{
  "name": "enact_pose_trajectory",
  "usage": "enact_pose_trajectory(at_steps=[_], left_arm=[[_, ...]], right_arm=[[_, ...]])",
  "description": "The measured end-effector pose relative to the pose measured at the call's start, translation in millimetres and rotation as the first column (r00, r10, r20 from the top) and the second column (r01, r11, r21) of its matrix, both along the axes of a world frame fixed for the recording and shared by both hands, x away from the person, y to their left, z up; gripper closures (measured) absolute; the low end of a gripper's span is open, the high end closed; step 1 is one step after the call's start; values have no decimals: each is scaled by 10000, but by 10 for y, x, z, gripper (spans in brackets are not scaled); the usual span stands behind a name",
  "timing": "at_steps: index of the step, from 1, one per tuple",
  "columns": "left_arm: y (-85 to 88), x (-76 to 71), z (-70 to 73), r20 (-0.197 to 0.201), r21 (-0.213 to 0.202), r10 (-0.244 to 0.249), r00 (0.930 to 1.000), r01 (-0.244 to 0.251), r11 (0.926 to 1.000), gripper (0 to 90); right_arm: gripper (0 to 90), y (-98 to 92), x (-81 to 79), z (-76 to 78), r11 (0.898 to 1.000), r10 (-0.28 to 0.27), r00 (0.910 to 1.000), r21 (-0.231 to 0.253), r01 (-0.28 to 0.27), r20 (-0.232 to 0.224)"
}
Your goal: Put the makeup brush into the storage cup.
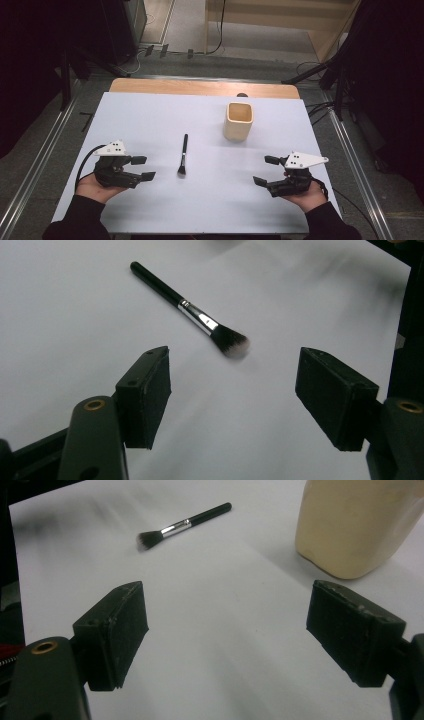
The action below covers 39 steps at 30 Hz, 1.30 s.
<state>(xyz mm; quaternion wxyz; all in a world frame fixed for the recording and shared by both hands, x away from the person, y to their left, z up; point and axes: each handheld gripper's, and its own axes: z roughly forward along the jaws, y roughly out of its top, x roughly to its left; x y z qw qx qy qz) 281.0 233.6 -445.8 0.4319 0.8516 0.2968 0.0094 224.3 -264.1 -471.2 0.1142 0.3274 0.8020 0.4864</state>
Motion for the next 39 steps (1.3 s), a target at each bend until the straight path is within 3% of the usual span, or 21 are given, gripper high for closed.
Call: enact_pose_trajectory(at_steps=[15, 39], left_arm=[[-13, 19, -9, -191, 282, 174, 9997, -169, 9995, 295], [-42, 10, -14, -238, 483, 178, 9996, -167, 9987, 294]], right_arm=[[180, 0, 10, -15, 9993, -11, 9992, -371, -4, -400], [193, -9, -7, -16, 9989, 93, 9994, -448, -108, -340]])
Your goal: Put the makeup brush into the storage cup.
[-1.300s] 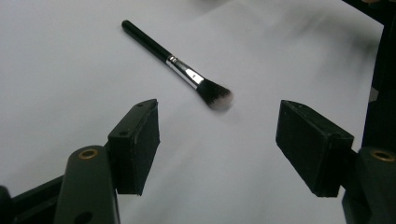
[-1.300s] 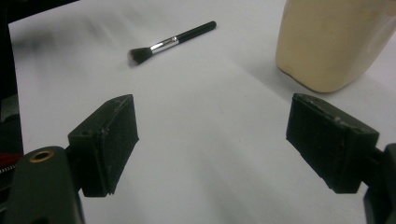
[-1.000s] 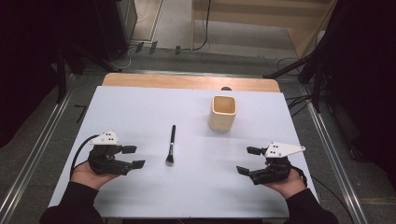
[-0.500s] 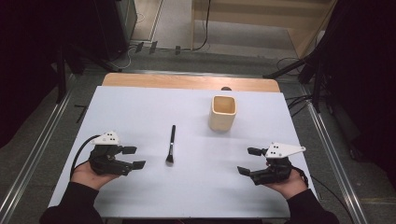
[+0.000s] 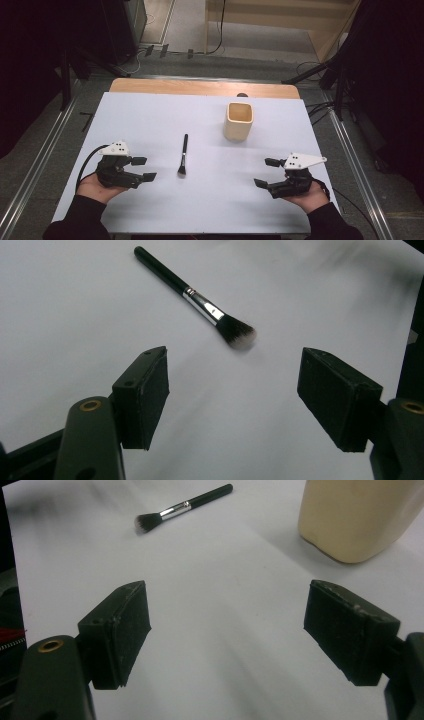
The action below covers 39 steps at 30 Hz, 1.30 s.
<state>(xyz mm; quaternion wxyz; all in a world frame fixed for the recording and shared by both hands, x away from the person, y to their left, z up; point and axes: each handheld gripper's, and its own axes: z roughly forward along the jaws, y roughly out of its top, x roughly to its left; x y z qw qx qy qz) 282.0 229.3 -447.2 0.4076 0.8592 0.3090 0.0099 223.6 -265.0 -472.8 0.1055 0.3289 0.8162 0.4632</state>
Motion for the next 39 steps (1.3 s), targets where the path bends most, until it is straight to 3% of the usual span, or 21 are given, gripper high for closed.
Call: enact_pose_trajectory(at_steps=[13, 15, 22, 26, 28, 30, 33, 39], left_arm=[[-10, 12, 12, -145, -73, 348, 9993, -349, 9994, 289], [-22, 20, 18, -243, -91, 580, 9980, -583, 9983, 287], [-98, 9, 59, -37, 155, 1216, 9926, -1216, 9925, 282], [-144, 25, 75, -77, 278, 1781, 9840, -1778, 9837, 280], [-180, 51, 86, -86, 315, 2236, 9746, -2233, 9742, 274], [-191, 60, 90, -41, 349, 2322, 9727, -2320, 9721, 274], [-258, 87, 116, 135, 527, 2768, 9608, -2772, 9594, 271], [-351, 113, 150, 317, 588, 3020, 9528, -3034, 9511, 267]], right_arm=[[193, 1, -10, 5, 10000, 30, 9999, -5, -30, 138], [193, 2, -9, 3, 10000, 6, 9999, -12, -6, 117], [193, 0, -3, -10, 9998, -167, 9999, -49, 167, 3], [193, -3, -1, -16, 9998, -200, 9998, -52, 200, -7], [193, -6, 2, -17, 9997, -255, 9997, -13, 255, -22], [193, -6, 3, -18, 9997, -263, 9997, -14, 263, -21], [193, -7, -1, -16, 9997, -256, 9997, -21, 256, -15], [193, -10, -5, -13, 9996, -276, 9996, -6, 276, -22]])
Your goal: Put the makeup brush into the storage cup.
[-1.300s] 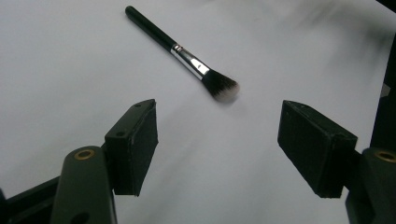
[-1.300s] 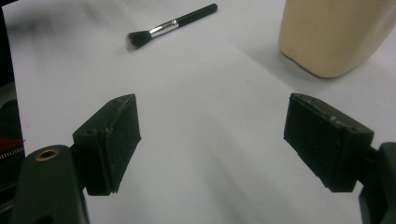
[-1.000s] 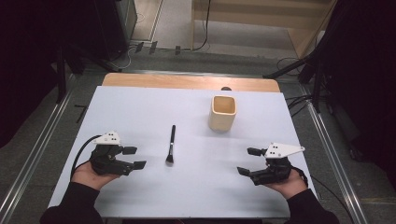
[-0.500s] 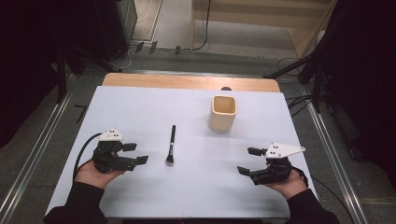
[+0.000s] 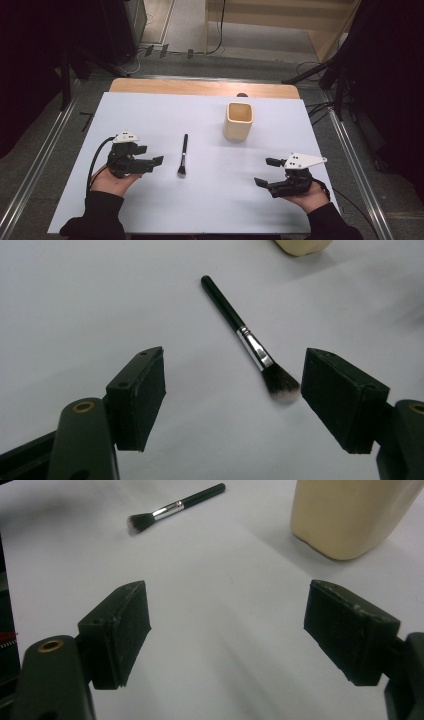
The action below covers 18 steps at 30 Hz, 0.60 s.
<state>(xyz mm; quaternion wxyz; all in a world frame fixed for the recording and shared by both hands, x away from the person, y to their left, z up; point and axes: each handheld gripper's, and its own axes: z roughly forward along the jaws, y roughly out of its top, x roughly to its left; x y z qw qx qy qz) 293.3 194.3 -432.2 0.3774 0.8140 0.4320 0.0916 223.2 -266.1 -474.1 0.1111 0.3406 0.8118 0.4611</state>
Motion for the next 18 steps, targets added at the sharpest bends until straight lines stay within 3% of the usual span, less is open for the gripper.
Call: enact_pose_trajectory(at_steps=[6, 12, 18], left_arm=[[-118, 28, 25, 299, 42, -18, 9996, 17, 10000, 218], [-241, 41, 17, 270, -44, 52, 9996, -51, 10000, 201], [-337, 31, 37, 603, -82, 480, 9970, -476, 9988, 213]], right_arm=[[193, -5, -6, 2, 10000, 21, 9999, 25, -21, 106], [193, -9, -4, 2, 10000, -37, 10000, 89, 37, 79], [193, -10, -2, 2, 9999, -49, 10000, 109, 49, 55]])
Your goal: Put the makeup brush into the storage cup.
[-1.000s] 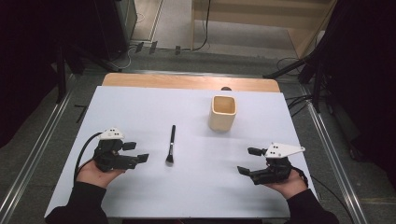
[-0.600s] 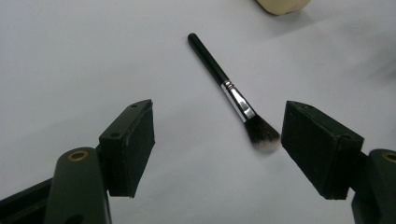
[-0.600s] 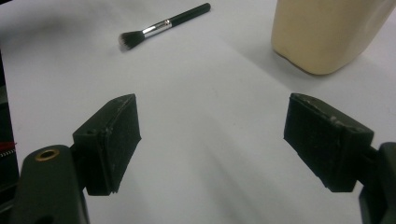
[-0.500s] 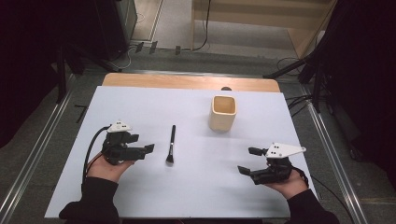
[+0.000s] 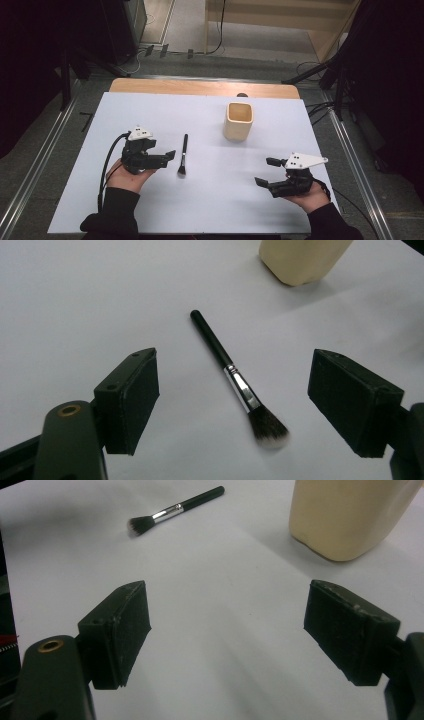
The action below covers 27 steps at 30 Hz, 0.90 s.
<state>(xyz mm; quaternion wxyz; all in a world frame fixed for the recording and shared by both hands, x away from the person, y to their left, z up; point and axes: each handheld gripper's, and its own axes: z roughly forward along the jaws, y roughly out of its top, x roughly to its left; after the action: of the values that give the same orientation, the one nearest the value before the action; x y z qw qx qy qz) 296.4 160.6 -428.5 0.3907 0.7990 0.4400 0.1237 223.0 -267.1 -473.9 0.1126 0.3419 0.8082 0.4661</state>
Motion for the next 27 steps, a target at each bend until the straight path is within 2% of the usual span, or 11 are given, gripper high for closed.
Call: enact_pose_trajectory(at_steps=[3, 6, 10, 13, 17, 20, 25, 27], left_arm=[[-50, 8, -7, -160, -205, 103, 9998, -106, 9997, 212], [-105, 14, -20, -164, -139, 165, 9997, -167, 9998, 213], [-174, 30, -37, -218, -259, 332, 9992, -337, 9991, 213], [-219, 28, -45, -82, -167, 475, 9988, -477, 9987, 213], [-270, 10, -59, 54, -515, 725, 9974, -721, 9961, 219], [-335, 2, -80, 66, -315, 701, 9975, -698, 9971, 219], [-448, -13, -112, 359, -69, 803, 9961, -801, 9968, 219], [-480, -13, -126, 349, -68, 807, 9961, -805, 9967, 219]], right_arm=[[193, -2, -2, 2, 10000, -8, 10000, -1, 8, -18], [193, -2, -3, 1, 10000, -6, 10000, -9, 6, -12], [193, -2, -4, 3, 10000, 6, 10000, -1, -6, -14], [193, -2, -3, 2, 10000, 11, 10000, 7, -11, -25], [193, 0, 0, 0, 10000, 48, 10000, 20, -48, 1], [193, 3, 0, 0, 10000, 64, 10000, -1, -64, -6], [193, 5, -1, 2, 9999, 103, 9999, -29, -103, 11], [193, 7, 0, 2, 9999, 109, 9999, -12, -109, -11]])
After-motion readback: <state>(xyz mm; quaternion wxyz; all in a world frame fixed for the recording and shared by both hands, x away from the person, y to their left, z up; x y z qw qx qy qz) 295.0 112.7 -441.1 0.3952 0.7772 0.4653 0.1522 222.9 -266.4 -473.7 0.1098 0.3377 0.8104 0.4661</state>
